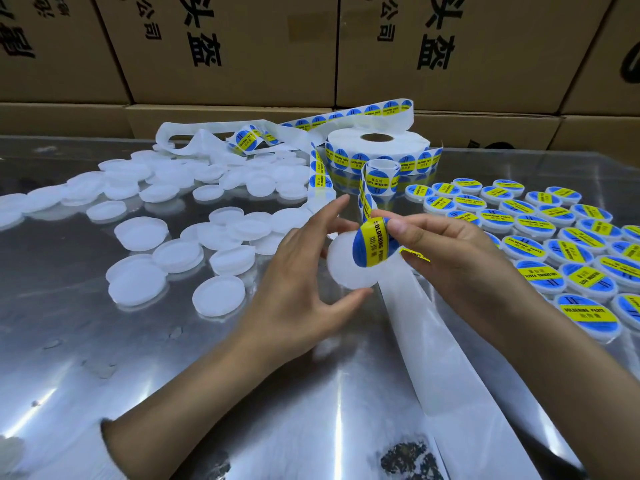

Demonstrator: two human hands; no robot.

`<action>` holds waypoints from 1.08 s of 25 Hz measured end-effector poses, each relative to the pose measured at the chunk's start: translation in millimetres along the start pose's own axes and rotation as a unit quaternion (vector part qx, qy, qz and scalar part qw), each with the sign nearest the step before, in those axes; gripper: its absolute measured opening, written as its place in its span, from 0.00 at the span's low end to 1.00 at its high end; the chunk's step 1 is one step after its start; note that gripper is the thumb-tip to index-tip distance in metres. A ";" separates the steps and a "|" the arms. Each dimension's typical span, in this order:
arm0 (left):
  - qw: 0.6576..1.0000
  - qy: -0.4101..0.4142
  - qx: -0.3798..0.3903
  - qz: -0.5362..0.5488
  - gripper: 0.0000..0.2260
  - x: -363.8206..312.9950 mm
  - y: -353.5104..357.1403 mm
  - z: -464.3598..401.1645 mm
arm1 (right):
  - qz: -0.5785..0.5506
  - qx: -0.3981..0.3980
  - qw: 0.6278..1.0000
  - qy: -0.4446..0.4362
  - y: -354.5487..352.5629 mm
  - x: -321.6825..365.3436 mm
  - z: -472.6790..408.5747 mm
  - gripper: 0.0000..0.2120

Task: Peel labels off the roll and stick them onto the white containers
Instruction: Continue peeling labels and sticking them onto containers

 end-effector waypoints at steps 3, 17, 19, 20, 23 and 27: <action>1.000 0.012 -0.009 -0.014 0.37 -1.1 -0.3 0.0 | 0.014 0.000 1.000 0.023 2.1 -6.6 0.6 0.17; 1.000 0.009 0.003 0.020 0.39 -3.1 3.3 1.2 | 0.044 -0.016 0.998 0.038 3.4 -16.0 1.4 0.15; 1.000 0.008 0.002 0.023 0.39 -3.2 2.8 0.8 | 0.043 -0.013 0.999 0.031 3.9 -14.4 1.5 0.14; 1.000 0.007 0.001 0.024 0.39 -3.1 2.4 0.7 | 0.045 -0.012 0.999 0.028 4.0 -13.6 1.5 0.14; 1.000 0.001 -0.002 0.026 0.39 -3.1 1.3 0.7 | 0.054 -0.018 0.998 0.026 3.3 -12.2 1.2 0.14; 0.999 -0.012 -0.010 0.043 0.40 -3.8 0.0 0.4 | 0.046 -0.023 0.999 0.019 4.9 -10.2 1.6 0.11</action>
Point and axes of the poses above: each hand's wrist, its own z-axis away from the middle knuckle, its own y-axis out of the palm, x = y × z, the point moved 7 cm from there along -z, towards the middle knuckle, and after that the axes turned 6 degrees about x, right-handed, at the moved point
